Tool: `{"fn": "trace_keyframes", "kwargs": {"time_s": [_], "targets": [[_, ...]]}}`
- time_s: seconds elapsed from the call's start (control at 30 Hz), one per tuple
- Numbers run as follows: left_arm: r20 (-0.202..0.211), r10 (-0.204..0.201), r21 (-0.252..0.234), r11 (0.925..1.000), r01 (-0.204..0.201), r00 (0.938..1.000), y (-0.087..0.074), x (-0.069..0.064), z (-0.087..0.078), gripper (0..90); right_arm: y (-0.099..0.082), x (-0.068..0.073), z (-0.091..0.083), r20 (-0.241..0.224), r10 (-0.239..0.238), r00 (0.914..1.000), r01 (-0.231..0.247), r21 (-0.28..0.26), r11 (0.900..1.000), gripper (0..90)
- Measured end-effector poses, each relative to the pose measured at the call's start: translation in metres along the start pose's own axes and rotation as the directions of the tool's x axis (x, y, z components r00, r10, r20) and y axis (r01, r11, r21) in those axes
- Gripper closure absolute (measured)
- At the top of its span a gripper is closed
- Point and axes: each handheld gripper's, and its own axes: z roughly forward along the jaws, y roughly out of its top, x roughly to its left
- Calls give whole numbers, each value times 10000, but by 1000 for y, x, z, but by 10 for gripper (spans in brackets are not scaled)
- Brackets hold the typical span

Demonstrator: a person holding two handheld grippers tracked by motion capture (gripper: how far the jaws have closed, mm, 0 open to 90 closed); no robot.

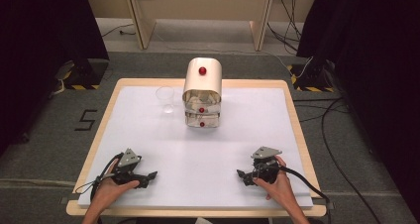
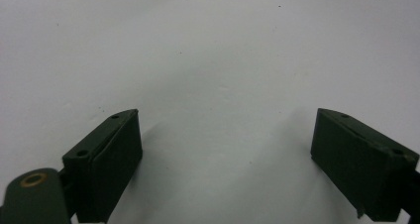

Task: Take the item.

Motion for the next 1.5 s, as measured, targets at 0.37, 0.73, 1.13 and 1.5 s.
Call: {"fn": "trace_keyframes", "kwargs": {"time_s": [0.37, 0.73, 1.13, 1.5], "targets": [[34, -51, -43, 10000, 51, 10000, 0, 1, -1, 136, 0, 0, 0, -4, 10, 10000, -10, -2, 10000, 40], [-65, 816, -898, 9926, -819, 9966, 27, -7, -2, 170, 0, 0, 0, 2, -13, 10000, 13, -6, 10000, 41], [165, 1802, -1726, 9694, -1747, 9835, 74, -23, -5, 186, 0, 0, 0, 5, -9, 10000, 9, 3, 10000, 41], [783, 2357, -2625, 9422, -2080, 9687, 128, -21, -1, 229, 0, 0, 0, 8, -13, 10000, 13, 1, 10000, 40]]}}
